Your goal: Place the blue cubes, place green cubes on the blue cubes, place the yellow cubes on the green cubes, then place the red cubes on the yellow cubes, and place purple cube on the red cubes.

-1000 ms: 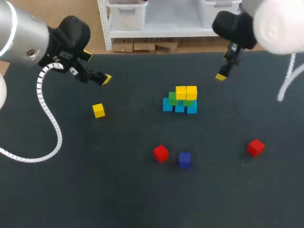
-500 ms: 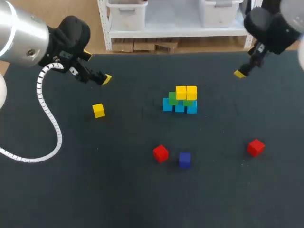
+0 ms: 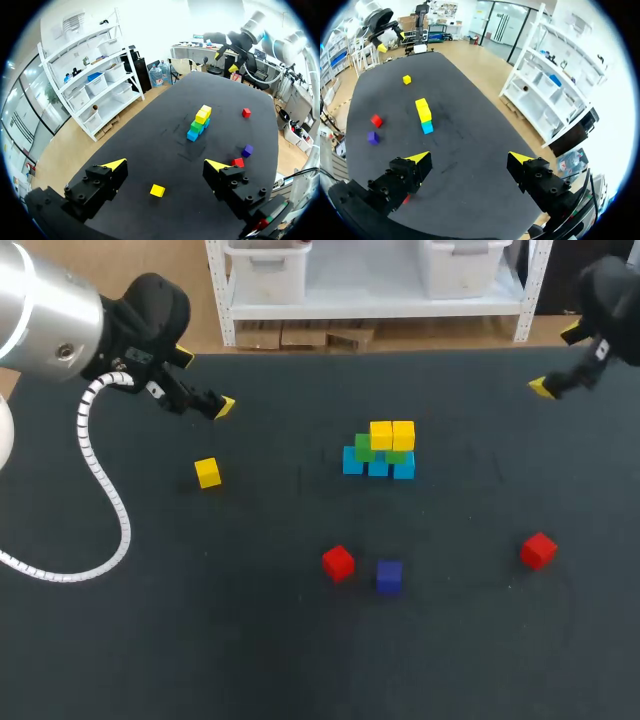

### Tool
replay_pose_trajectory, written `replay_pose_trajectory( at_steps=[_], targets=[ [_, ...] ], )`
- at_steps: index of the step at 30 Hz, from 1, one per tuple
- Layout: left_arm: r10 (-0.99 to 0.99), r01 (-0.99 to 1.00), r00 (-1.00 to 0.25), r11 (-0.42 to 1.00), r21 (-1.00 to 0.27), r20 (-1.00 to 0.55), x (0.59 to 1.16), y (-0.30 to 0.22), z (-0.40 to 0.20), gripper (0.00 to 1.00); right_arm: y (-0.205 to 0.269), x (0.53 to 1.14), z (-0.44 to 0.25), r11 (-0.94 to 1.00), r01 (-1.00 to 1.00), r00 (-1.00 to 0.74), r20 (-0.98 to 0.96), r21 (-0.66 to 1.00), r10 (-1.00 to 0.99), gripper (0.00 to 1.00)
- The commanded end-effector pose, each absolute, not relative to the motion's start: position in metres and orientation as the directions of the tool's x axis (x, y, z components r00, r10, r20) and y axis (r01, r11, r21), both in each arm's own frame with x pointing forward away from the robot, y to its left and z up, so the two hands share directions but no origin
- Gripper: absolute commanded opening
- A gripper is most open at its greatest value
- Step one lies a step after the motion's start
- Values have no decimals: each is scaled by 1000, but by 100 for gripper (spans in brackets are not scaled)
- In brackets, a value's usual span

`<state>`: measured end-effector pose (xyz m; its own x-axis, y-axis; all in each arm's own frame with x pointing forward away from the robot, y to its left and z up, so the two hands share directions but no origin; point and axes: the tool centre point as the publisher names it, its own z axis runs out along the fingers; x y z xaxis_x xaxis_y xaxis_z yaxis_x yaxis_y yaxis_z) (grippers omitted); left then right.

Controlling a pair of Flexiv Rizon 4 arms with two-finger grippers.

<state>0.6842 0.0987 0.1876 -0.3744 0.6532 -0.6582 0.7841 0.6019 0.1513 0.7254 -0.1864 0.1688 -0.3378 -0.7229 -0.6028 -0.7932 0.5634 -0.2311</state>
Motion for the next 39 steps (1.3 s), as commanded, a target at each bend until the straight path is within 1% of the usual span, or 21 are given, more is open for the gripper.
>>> replay_pose_trajectory(
  at_steps=[1, 23, 26, 28, 31, 36, 39],
  targets=[
    [652, 787, -371, 599, 149, -661, 684, 100, 187, 100, -191, 723, 169, 554, -804, -316, -633, -217, -706, 100],
    [652, 787, -371, 599, 149, -661, 684, 100, 187, 100, -191, 723, 169, 554, -804, -316, -633, -217, -706, 100],
    [722, 798, -366, 568, 202, -587, 686, 99, 196, 100, -191, 723, 169, 554, -804, -316, -633, -217, -706, 100],
    [761, 819, -381, 542, 190, -525, 690, 98, 195, 100, -191, 723, 169, 554, -804, -316, -633, -217, -706, 100],
    [776, 841, -381, 516, 160, -503, 695, 99, 193, 100, -191, 723, 169, 554, -804, -316, -633, -217, -706, 100],
    [831, 895, -339, 430, 122, -442, 707, 105, 183, 100, -191, 723, 169, 554, -804, -316, -633, -217, -706, 100],
    [878, 918, -308, 376, 130, -367, 715, 111, 176, 100, -191, 723, 169, 554, -804, -316, -633, -217, -706, 100]
  ],
)
